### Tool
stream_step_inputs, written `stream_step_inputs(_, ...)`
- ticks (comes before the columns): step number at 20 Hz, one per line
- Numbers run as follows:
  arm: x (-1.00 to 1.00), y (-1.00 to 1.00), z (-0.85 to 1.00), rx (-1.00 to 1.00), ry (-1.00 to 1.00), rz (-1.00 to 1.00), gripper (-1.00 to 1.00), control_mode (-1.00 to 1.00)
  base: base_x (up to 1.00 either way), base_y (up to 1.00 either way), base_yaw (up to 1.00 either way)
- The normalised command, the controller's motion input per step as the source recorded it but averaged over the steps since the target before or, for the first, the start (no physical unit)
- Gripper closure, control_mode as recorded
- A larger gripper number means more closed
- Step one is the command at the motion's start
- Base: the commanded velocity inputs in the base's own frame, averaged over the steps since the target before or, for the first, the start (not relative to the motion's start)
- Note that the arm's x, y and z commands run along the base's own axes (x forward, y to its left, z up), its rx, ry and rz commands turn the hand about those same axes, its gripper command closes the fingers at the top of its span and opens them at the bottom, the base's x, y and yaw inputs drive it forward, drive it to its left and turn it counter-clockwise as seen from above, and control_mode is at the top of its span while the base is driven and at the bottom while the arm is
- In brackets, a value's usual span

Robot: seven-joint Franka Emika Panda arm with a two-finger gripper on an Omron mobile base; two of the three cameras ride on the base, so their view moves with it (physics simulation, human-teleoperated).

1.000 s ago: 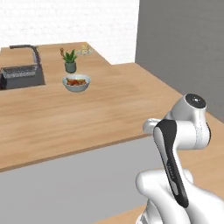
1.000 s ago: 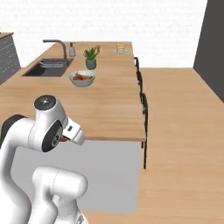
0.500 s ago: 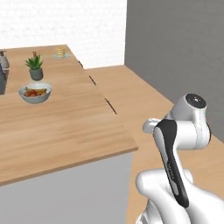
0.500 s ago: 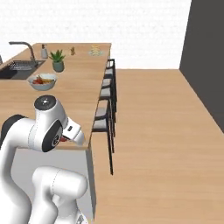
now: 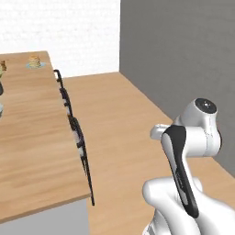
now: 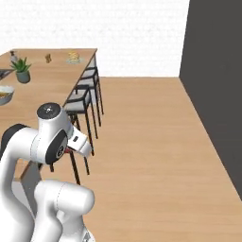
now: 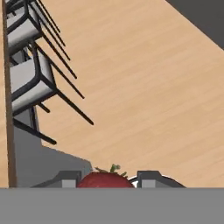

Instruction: Take the strawberry from the fridge and place it on top of the pancake, located on the dining counter.

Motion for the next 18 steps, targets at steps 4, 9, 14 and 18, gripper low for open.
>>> stream_step_inputs(4, 0.0, 0.0, 0.0, 0.0, 0.0, 0.0, 1.0, 1.0, 1.0, -0.94, 0.13)
stream_step_inputs(9, 0.0, 0.0, 0.0, 0.0, 0.0, 0.0, 1.0, 1.0, 1.0, -0.68, 0.4)
stream_step_inputs(14, 0.0, 0.0, 0.0, 0.0, 0.0, 0.0, 1.0, 1.0, 1.0, -0.47, 0.46)
stream_step_inputs(18, 0.0, 0.0, 0.0, 0.0, 0.0, 0.0, 1.0, 1.0, 1.0, -0.39, 0.45)
